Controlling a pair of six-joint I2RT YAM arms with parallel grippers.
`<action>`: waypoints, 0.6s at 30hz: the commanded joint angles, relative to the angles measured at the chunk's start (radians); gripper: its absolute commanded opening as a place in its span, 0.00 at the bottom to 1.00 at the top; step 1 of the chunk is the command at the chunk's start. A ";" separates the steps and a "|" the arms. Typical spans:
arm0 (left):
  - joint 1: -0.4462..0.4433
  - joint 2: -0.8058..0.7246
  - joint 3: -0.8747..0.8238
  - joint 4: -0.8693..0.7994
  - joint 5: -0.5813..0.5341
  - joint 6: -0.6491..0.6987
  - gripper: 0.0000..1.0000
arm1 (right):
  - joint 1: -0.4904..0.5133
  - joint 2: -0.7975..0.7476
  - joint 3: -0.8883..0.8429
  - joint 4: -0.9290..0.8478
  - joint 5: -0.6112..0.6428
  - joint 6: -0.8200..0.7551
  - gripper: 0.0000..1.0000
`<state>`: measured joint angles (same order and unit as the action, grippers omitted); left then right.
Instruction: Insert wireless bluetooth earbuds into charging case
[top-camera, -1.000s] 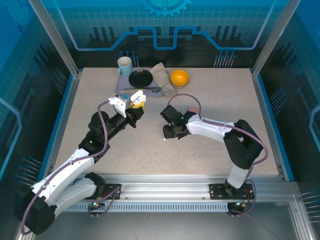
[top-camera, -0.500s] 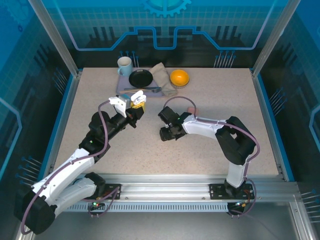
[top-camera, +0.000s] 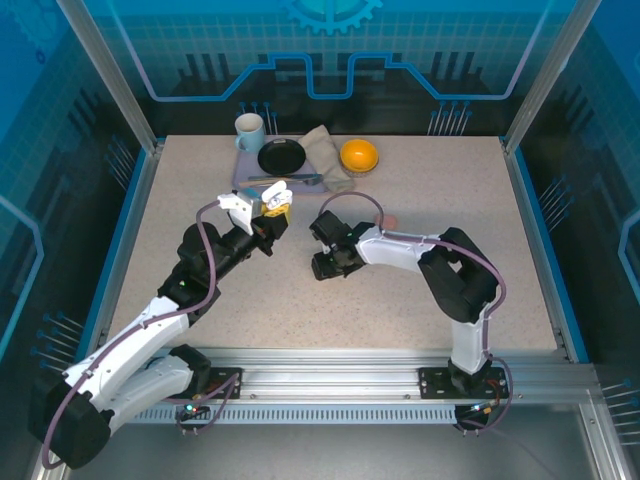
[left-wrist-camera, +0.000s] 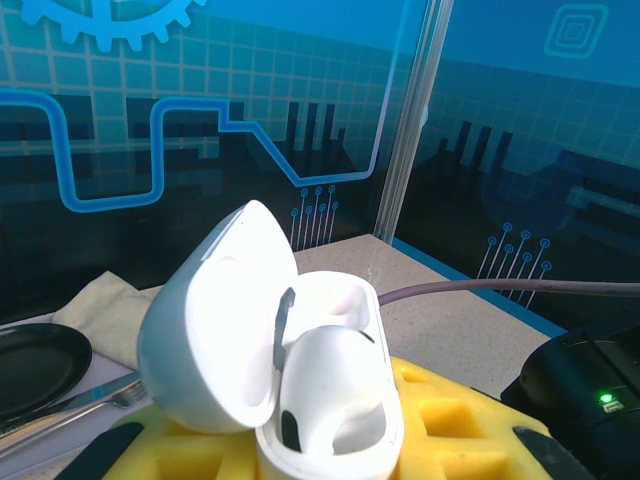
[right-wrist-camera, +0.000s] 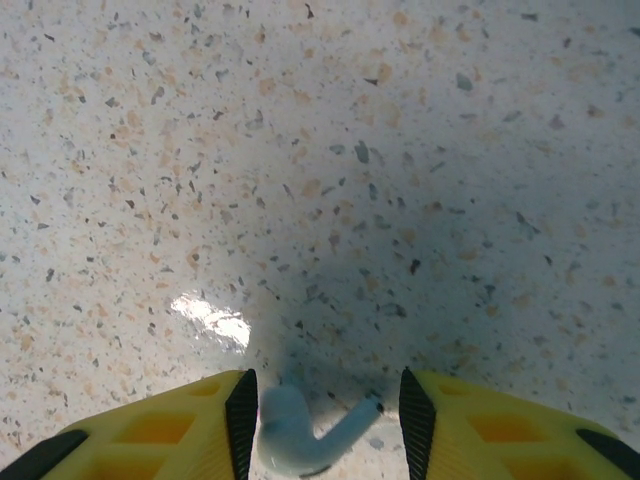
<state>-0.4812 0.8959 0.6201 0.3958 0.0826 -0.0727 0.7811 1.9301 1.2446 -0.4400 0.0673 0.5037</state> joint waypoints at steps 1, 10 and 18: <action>0.007 0.001 0.039 0.017 -0.001 0.013 0.00 | 0.017 0.026 0.029 -0.009 -0.018 -0.019 0.45; 0.007 0.002 0.039 0.021 -0.003 0.012 0.00 | 0.045 -0.032 -0.071 0.000 0.022 0.000 0.43; 0.008 0.012 0.035 0.035 0.003 0.007 0.00 | 0.040 -0.206 -0.315 0.020 0.133 0.153 0.37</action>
<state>-0.4812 0.9054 0.6201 0.3962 0.0830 -0.0731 0.8135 1.7756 1.0122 -0.3595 0.1375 0.5720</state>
